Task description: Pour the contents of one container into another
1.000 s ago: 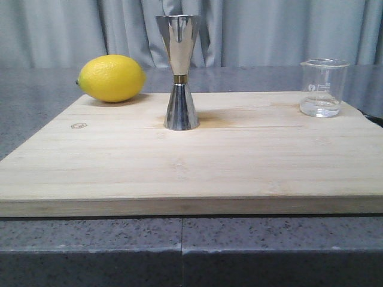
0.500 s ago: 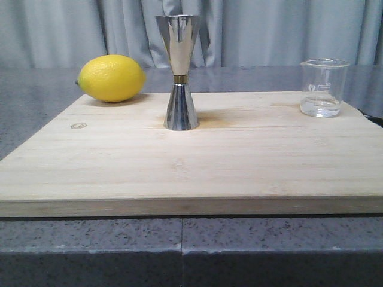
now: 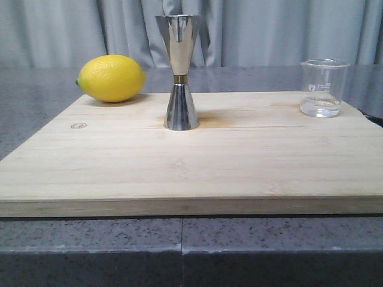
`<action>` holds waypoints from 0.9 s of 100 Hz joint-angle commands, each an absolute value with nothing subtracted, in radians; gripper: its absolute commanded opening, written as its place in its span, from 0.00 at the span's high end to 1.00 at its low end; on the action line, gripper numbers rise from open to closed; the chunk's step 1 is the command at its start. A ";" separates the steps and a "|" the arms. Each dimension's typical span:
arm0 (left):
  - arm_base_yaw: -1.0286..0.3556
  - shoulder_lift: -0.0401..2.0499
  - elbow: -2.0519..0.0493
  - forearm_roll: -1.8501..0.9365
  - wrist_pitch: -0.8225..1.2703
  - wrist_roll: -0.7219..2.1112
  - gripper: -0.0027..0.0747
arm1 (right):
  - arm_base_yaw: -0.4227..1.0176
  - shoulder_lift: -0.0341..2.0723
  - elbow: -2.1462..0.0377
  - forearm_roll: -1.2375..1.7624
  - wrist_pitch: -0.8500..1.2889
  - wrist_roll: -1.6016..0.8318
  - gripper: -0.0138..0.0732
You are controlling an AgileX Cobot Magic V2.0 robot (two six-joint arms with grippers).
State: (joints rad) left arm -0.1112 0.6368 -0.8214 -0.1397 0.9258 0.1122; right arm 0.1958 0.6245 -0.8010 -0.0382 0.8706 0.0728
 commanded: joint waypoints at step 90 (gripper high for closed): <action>-0.011 0.013 -0.095 -0.149 0.144 0.106 0.99 | 0.188 0.624 -0.823 -0.056 0.809 0.072 0.92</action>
State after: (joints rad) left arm -0.0138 0.0187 -0.1135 -0.1414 0.3043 0.1122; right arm 0.1958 0.6245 -0.7988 -0.0398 0.8706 0.0735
